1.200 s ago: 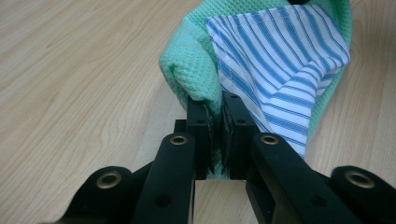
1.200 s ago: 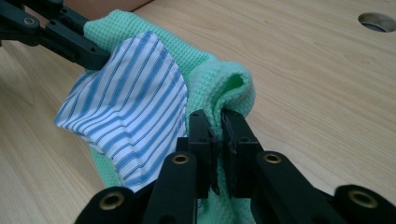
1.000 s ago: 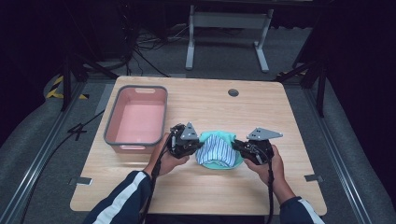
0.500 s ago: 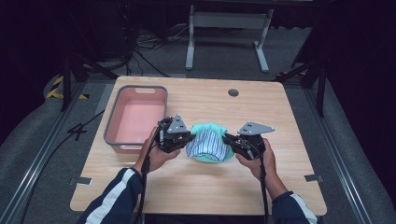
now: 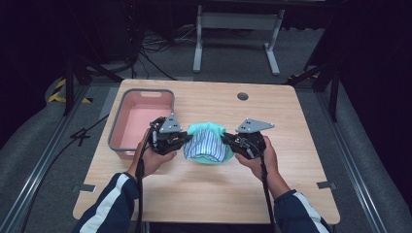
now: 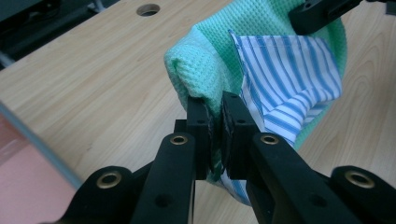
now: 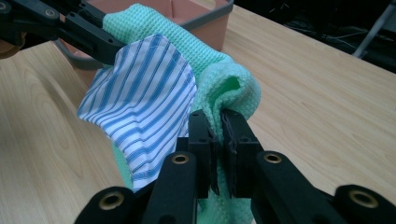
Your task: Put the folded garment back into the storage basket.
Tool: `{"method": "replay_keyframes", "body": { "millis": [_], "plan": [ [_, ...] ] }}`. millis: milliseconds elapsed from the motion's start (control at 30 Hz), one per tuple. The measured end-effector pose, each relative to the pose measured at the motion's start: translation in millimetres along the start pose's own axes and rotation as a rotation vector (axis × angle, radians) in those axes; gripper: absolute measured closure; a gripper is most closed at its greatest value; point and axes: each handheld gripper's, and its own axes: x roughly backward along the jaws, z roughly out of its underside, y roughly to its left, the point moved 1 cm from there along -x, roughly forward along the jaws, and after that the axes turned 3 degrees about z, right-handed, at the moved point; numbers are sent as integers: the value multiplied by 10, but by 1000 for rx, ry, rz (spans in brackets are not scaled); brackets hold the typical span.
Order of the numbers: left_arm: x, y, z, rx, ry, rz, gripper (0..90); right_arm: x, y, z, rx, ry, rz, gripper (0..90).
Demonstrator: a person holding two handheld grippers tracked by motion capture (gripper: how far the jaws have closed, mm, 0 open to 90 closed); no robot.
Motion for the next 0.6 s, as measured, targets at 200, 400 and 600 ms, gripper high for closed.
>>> {"method": "replay_keyframes", "body": {
  "millis": [200,400,600],
  "plan": [
    [210,86,-45,5,-19,-27,833,-21,80,-188,19,-18,-9,828],
    [344,179,-13,11,-24,-48,833,-56,115,-331,24,-27,-22,828],
    [490,267,-21,4,-30,-85,834,-142,189,-506,49,-25,-33,828]
  ]
}}
